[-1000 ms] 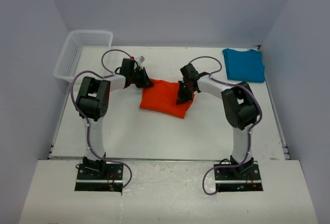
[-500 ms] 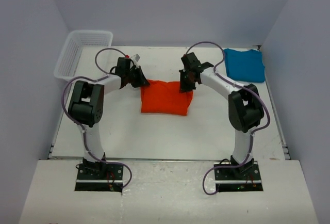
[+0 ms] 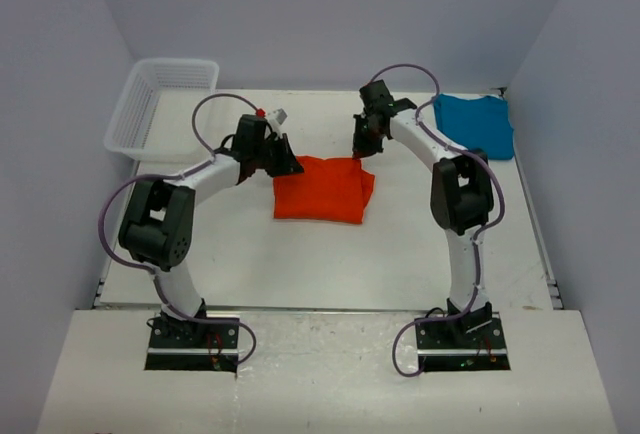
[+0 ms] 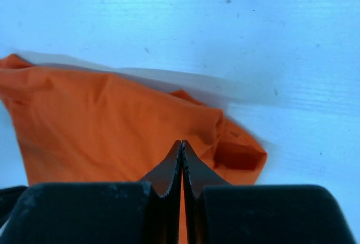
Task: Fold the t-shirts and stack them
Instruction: Smooth out wrinkles on the folded tshirt
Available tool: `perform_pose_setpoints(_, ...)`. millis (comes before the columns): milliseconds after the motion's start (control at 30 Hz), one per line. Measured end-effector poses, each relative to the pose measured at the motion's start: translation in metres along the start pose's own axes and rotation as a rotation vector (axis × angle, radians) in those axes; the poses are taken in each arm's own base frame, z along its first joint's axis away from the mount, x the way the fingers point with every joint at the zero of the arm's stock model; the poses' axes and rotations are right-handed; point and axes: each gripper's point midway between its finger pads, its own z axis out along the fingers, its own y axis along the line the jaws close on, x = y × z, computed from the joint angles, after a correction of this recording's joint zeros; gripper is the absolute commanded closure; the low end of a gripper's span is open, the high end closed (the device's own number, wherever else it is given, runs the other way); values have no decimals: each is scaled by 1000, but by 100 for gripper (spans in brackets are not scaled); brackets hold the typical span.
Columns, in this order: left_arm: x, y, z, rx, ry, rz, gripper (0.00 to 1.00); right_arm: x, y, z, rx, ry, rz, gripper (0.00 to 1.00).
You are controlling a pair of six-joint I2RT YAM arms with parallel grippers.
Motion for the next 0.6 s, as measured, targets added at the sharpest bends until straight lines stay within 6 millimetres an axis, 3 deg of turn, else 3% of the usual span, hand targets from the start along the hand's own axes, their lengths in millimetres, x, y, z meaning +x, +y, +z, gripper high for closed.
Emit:
perform_pose_setpoints(133,37,4,0,-28,64,-26,100,6,-18,19,5,61,33,100)
perform_pose_setpoints(267,63,13,-4,-70,107,-45,100,9,-22,31,-14,95,45,100)
perform_pose_setpoints(600,87,34,-18,-147,106,-61,100,17,-25,45,-19,131,60,100)
